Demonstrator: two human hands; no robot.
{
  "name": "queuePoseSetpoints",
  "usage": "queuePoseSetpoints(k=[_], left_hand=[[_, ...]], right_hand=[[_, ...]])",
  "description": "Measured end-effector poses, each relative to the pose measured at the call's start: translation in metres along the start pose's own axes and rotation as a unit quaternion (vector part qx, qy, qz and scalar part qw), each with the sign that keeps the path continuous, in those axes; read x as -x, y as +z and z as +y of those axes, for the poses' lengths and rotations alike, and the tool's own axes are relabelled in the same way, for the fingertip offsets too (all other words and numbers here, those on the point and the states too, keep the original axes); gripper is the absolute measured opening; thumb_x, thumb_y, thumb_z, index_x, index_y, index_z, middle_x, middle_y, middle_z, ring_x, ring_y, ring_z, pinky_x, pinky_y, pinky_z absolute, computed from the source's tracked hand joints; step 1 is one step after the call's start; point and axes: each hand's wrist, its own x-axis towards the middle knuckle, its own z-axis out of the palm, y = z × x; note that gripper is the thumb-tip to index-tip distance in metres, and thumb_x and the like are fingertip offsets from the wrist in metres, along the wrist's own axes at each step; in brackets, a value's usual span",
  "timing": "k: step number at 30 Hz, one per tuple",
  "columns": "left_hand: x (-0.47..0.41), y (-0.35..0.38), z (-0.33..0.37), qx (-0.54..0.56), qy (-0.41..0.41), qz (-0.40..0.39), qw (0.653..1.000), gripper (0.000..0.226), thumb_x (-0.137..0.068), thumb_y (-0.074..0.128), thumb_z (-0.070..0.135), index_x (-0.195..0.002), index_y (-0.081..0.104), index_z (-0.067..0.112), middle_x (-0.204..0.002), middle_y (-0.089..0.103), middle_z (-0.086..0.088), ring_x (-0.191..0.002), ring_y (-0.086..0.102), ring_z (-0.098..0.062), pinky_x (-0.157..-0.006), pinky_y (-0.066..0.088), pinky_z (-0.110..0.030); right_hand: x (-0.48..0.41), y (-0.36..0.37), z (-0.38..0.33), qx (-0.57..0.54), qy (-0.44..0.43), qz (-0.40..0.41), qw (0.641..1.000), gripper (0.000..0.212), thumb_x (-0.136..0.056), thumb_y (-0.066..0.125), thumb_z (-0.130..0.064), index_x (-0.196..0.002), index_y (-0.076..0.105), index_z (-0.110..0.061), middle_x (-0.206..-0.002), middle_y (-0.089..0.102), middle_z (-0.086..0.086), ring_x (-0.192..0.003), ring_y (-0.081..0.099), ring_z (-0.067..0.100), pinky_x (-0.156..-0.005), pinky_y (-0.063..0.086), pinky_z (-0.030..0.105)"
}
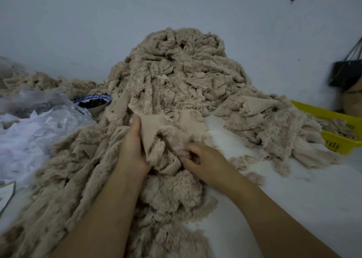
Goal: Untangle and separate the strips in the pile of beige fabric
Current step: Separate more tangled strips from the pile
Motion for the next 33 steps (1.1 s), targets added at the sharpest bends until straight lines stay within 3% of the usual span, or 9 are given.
queuePoseSetpoints(k=[6,9,13,17,22,25,27,30,33], left_hand=[[0.002,-0.009,0.01,0.055,0.028,0.003,0.998,0.047,-0.102,0.044,0.045,-0.105,0.071,0.007,-0.097,0.075,-0.016,-0.08,0.075,-0.03,-0.056,0.059,-0.041],[0.003,-0.006,0.006,0.057,0.013,-0.023,0.998,0.052,-0.103,0.043,0.04,-0.092,0.08,0.004,-0.103,0.074,-0.019,-0.085,0.074,-0.033,-0.059,0.06,-0.045],[0.007,0.003,0.001,0.003,-0.047,-0.029,0.998,0.051,-0.105,0.041,0.04,-0.113,0.072,0.0,-0.099,0.074,-0.022,-0.082,0.075,-0.03,-0.056,0.06,-0.04],[0.009,0.008,-0.005,-0.135,-0.098,-0.028,0.986,0.057,-0.094,0.048,0.058,-0.122,0.064,0.011,-0.093,0.076,-0.016,-0.075,0.075,-0.024,-0.051,0.057,-0.03],[0.016,0.009,-0.012,-0.49,-0.019,-0.161,0.856,0.066,-0.065,0.061,0.081,-0.117,0.056,0.04,-0.119,0.064,0.028,-0.11,0.061,0.004,-0.087,0.05,-0.015],[0.017,0.01,-0.018,-0.627,0.017,-0.206,0.751,0.03,-0.079,0.07,0.062,-0.101,0.049,0.059,-0.1,0.052,0.055,-0.091,0.051,0.028,-0.073,0.046,-0.003],[0.012,0.007,-0.022,-0.617,0.073,-0.15,0.769,0.031,-0.086,0.068,0.053,-0.115,0.063,0.043,-0.116,0.067,0.025,-0.1,0.062,0.005,-0.085,0.055,-0.028],[0.012,0.007,-0.016,-0.434,0.072,-0.021,0.898,0.057,-0.086,0.065,0.055,-0.134,0.06,0.024,-0.134,0.063,0.004,-0.12,0.06,-0.015,-0.106,0.046,-0.041],[0.01,0.005,-0.005,-0.198,-0.006,-0.029,0.98,0.037,-0.089,0.064,0.042,-0.112,0.076,0.016,-0.117,0.072,-0.008,-0.107,0.07,-0.025,-0.089,0.058,-0.041]], right_hand=[[0.002,-0.001,0.013,0.102,0.1,-0.035,0.989,0.015,-0.093,0.058,-0.034,-0.093,0.045,-0.024,-0.083,0.051,-0.005,-0.077,0.052,0.016,-0.063,0.041,0.034],[-0.001,-0.004,0.011,0.122,0.144,0.058,0.98,0.023,-0.094,0.053,-0.035,-0.083,0.036,-0.024,-0.07,0.045,-0.005,-0.066,0.046,0.019,-0.051,0.029,0.033],[-0.001,-0.012,0.015,-0.108,0.197,0.278,0.934,0.022,-0.101,0.042,-0.025,-0.082,0.033,-0.017,-0.066,0.044,0.002,-0.053,0.038,0.014,-0.047,0.03,0.031],[-0.005,-0.013,0.013,-0.356,0.196,0.283,0.869,0.019,-0.105,0.042,-0.025,-0.091,0.054,-0.027,-0.084,0.063,0.001,-0.073,0.06,0.015,-0.068,0.052,0.03],[-0.009,-0.013,0.018,-0.418,0.175,0.271,0.849,0.028,-0.103,0.048,-0.027,-0.085,0.062,-0.045,-0.086,0.071,-0.011,-0.083,0.068,0.013,-0.075,0.057,0.035],[-0.008,-0.012,0.022,-0.324,0.175,0.294,0.882,0.028,-0.101,0.045,-0.023,-0.084,0.055,-0.043,-0.071,0.061,-0.01,-0.062,0.051,0.011,-0.059,0.045,0.031],[-0.006,-0.011,0.023,-0.284,0.169,0.287,0.899,0.023,-0.101,0.045,-0.025,-0.085,0.05,-0.041,-0.067,0.054,-0.006,-0.054,0.042,0.011,-0.05,0.038,0.025],[-0.005,-0.012,0.02,-0.239,0.145,0.258,0.925,0.018,-0.1,0.047,-0.029,-0.083,0.045,-0.035,-0.055,0.046,-0.016,-0.044,0.034,0.003,-0.041,0.031,0.016],[-0.004,-0.006,0.014,-0.177,0.088,0.187,0.962,0.023,-0.101,0.048,-0.031,-0.081,0.041,-0.024,-0.075,0.043,-0.015,-0.054,0.04,0.002,-0.05,0.035,0.016]])
